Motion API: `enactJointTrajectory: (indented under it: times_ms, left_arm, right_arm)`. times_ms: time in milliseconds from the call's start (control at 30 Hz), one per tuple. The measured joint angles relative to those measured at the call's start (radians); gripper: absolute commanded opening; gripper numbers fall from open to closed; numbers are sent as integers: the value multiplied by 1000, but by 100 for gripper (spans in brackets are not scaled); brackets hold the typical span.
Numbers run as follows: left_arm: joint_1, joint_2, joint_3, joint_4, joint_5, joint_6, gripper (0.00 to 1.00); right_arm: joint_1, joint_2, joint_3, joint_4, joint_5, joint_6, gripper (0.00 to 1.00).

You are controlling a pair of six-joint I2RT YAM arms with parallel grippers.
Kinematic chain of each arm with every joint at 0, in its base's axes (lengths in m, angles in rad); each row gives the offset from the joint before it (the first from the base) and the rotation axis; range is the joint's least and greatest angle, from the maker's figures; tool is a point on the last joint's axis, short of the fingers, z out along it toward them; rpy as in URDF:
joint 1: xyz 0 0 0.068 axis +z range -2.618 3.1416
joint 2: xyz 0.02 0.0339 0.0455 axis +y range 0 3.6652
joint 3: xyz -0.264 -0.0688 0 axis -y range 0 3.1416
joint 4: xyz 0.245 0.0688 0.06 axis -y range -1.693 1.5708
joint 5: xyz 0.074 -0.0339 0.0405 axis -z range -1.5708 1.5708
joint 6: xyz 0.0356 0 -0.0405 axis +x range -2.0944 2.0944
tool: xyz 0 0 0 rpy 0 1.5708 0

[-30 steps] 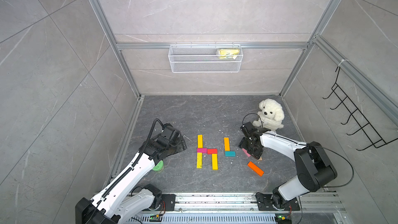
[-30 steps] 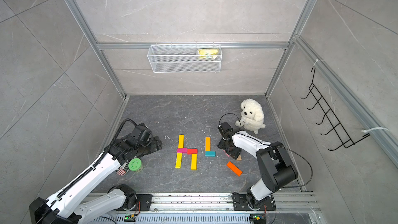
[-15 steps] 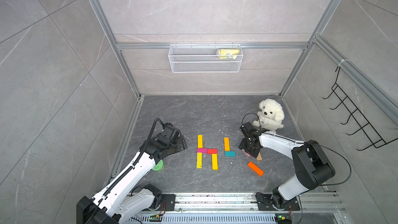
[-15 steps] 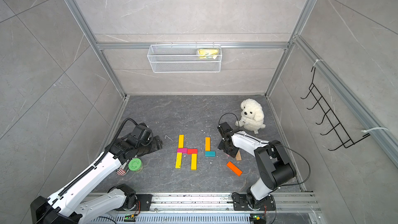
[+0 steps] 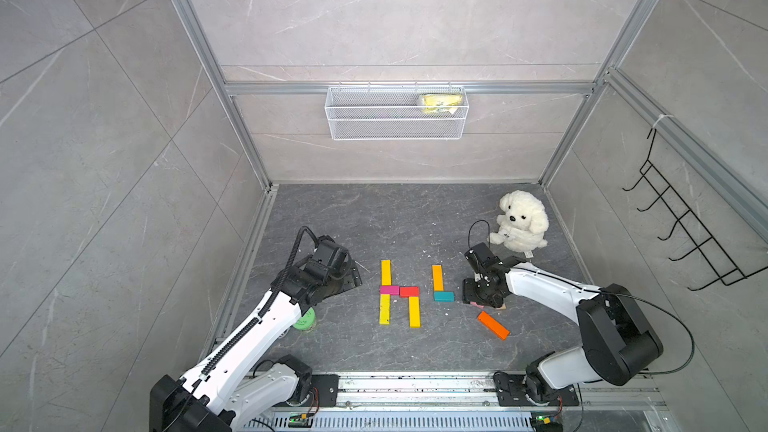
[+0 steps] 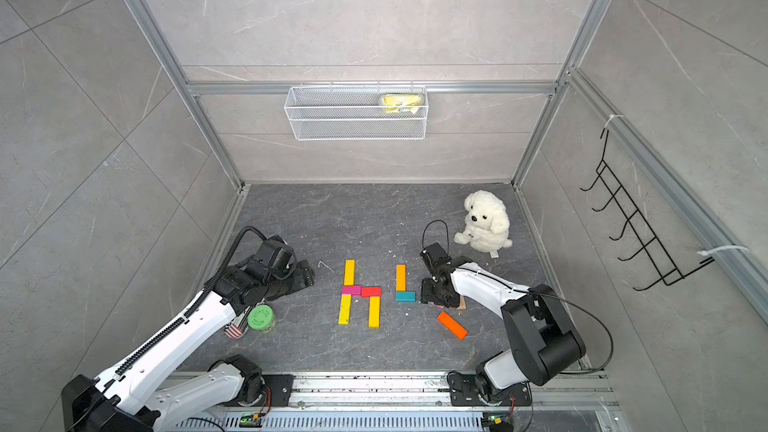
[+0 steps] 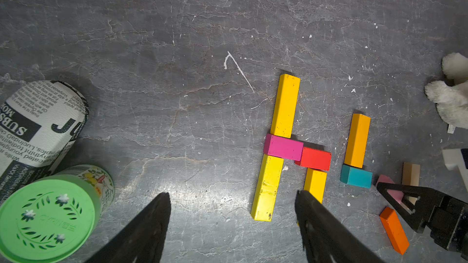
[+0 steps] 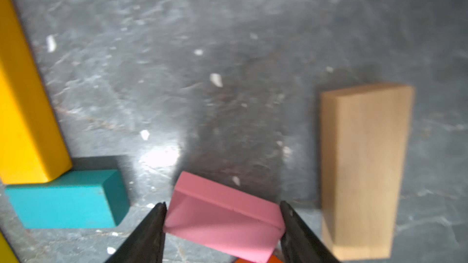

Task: Assemble the letter h with building blocks
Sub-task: Assemble the building block at the center of the board.

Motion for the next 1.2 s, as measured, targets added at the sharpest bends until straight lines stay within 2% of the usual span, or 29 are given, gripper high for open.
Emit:
enactJointTrajectory:
  times_ms: [467, 500, 567, 633, 833, 1033, 1200]
  left_arm:
    - [0, 13, 18, 1, 0, 0, 81]
    - [0, 14, 18, 1, 0, 0, 81]
    - [0, 15, 18, 1, 1, 0, 81]
    - [0, 16, 18, 1, 1, 0, 81]
    - [0, 16, 19, 0, 1, 0, 81]
    - [0, 16, 29, 0, 1, 0, 81]
    - [0, 15, 40, 0, 1, 0, 81]
  right_arm:
    - [27, 54, 53, -19, 32, -55, 48]
    - [27, 54, 53, -21, 36, -55, 51]
    - [27, 54, 53, -26, 39, -55, 65]
    - [27, 54, 53, -26, 40, -55, 73]
    - [27, 33, 53, -44, 51, -35, 82]
    - [26, -51, 87, -80, 89, 87, 83]
    - [-4, -50, 129, -98, 128, 203, 74]
